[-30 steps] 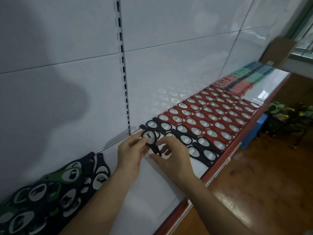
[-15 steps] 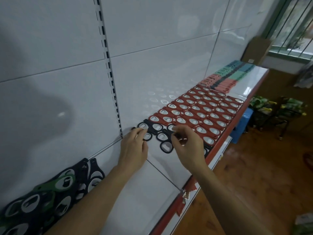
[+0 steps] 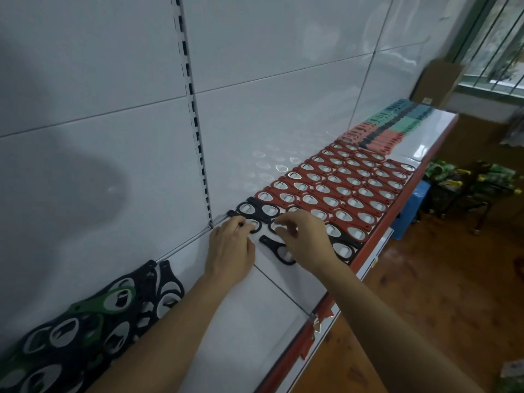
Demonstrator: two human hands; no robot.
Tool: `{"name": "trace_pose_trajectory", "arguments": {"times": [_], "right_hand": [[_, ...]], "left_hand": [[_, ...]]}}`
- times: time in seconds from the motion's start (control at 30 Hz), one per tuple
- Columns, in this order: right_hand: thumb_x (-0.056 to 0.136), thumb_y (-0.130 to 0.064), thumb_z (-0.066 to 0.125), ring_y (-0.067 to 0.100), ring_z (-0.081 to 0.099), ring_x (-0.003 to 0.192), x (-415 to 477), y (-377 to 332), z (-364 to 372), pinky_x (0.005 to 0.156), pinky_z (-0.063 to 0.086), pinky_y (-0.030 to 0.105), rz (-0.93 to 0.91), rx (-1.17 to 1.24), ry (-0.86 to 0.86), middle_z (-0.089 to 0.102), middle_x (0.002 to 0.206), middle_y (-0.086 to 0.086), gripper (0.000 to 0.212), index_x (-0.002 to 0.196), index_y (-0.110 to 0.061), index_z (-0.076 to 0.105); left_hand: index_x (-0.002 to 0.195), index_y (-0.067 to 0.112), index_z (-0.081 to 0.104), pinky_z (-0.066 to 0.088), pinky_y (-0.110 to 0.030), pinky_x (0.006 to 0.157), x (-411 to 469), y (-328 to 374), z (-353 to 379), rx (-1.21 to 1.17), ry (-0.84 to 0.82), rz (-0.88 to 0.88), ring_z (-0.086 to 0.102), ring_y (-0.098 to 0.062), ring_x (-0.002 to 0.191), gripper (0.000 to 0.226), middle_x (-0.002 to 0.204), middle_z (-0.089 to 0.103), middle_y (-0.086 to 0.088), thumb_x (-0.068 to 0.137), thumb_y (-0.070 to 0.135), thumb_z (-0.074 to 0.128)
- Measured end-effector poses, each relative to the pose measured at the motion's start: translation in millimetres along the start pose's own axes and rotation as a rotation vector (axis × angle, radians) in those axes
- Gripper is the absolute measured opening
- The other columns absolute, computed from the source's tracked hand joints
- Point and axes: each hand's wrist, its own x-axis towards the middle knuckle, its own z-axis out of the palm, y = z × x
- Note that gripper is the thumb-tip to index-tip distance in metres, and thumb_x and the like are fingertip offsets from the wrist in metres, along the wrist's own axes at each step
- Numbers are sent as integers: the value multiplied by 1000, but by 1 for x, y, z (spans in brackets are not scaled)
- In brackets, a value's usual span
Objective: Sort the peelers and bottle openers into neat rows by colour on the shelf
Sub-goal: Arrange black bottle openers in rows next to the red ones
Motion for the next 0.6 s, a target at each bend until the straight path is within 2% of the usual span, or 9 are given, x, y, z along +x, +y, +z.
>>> {"name": "trace_pose_trajectory", "arguments": {"times": [0.1, 0.17, 0.3, 0.6], "right_hand": [[92, -30, 66, 7, 53, 96, -30, 4, 7, 82, 52, 27, -37, -186, -53, 62, 106, -9, 18, 108, -26, 74], [91, -28, 63, 12, 51, 94, -46, 3, 15, 78, 52, 31, -70, -278, -63, 62, 102, -6, 22, 111, -26, 72], [94, -19, 62, 17, 55, 92, -47, 3, 26, 76, 52, 33, -66, -264, 15, 66, 97, -1, 23, 113, -21, 76], [99, -21, 61, 18, 56, 92, -41, 1, 33, 69, 50, 31, -28, -312, 75, 69, 101, -2, 22, 113, -22, 77]], "left_hand": [[127, 22, 70, 47, -46, 101, 2, 1, 0, 8, -9, -15, 58, -22, 115, 38, 129, 58, 2, 92, 14, 55], [127, 22, 70, 48, -47, 100, 2, 1, -1, 11, -13, -11, 58, -23, 114, 39, 128, 59, 1, 91, 13, 56], [126, 20, 71, 49, -47, 99, 1, 1, -1, 6, 5, -2, 59, -24, 112, 38, 126, 60, -1, 91, 11, 57], [122, 18, 72, 52, -47, 94, 0, 0, 1, 3, 24, 23, 63, -27, 105, 37, 124, 62, -4, 89, 8, 59]]}}
